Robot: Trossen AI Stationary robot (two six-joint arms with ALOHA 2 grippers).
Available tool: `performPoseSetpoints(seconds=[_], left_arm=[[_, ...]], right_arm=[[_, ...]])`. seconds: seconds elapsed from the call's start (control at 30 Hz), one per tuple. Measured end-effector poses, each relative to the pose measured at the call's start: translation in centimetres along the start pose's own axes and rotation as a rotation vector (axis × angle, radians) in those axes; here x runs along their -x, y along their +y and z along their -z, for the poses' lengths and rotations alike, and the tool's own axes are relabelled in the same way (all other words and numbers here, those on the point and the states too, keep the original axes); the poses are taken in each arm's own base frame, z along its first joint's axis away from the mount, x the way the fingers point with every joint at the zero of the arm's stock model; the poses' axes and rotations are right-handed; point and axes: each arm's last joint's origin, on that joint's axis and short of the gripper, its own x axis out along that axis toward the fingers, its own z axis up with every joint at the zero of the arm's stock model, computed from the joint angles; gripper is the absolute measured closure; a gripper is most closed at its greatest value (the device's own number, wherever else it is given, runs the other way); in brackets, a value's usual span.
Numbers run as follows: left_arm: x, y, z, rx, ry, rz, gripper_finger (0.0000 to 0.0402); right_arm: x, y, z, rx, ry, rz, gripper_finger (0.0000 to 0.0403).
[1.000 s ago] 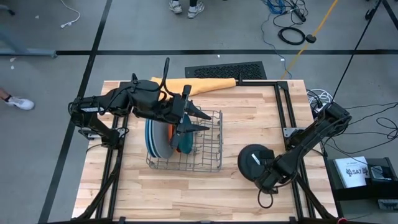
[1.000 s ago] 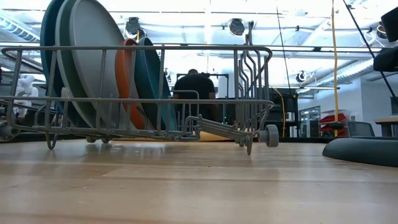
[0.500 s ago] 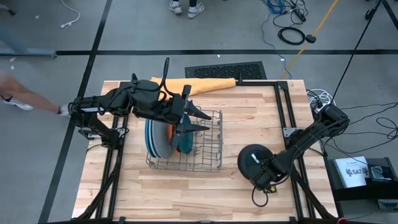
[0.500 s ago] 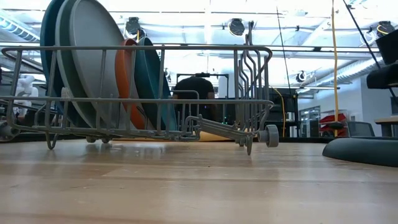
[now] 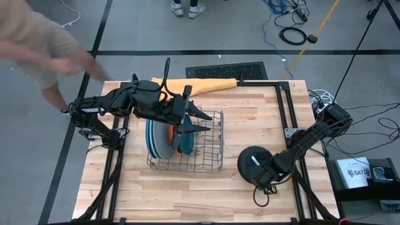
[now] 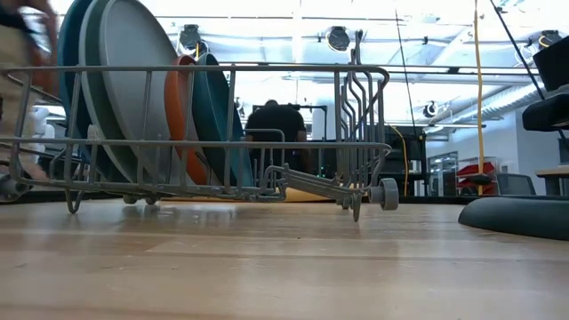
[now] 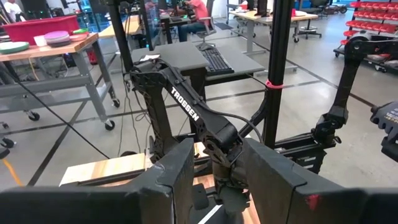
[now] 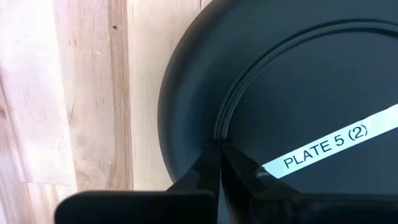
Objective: Sort dishes
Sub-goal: Put the black plate in the dish rack
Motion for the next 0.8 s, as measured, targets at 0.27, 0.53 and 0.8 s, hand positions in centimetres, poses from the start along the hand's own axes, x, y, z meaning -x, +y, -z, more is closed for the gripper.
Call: performPoseSetpoints(seconds=[0.27,0.53,0.8], left_arm=[[0.0,0.0,0.0,0.000,0.000,0.000,0.0263],[0.0,0.0,0.0,0.000,0.000,0.000,0.0263],[-0.4,-0.1,1.1,-0.002,0.088,0.011,0.0263]], right_arm=[[0.5,0.3,-0.3,0.009,0.001,0.001,0.0402],[2.5,0.9,-1.2,0.031,-0.003,0.028,0.0402],[4.6,1.6,-1.6,-0.114,-0.021,0.068,0.0402]])
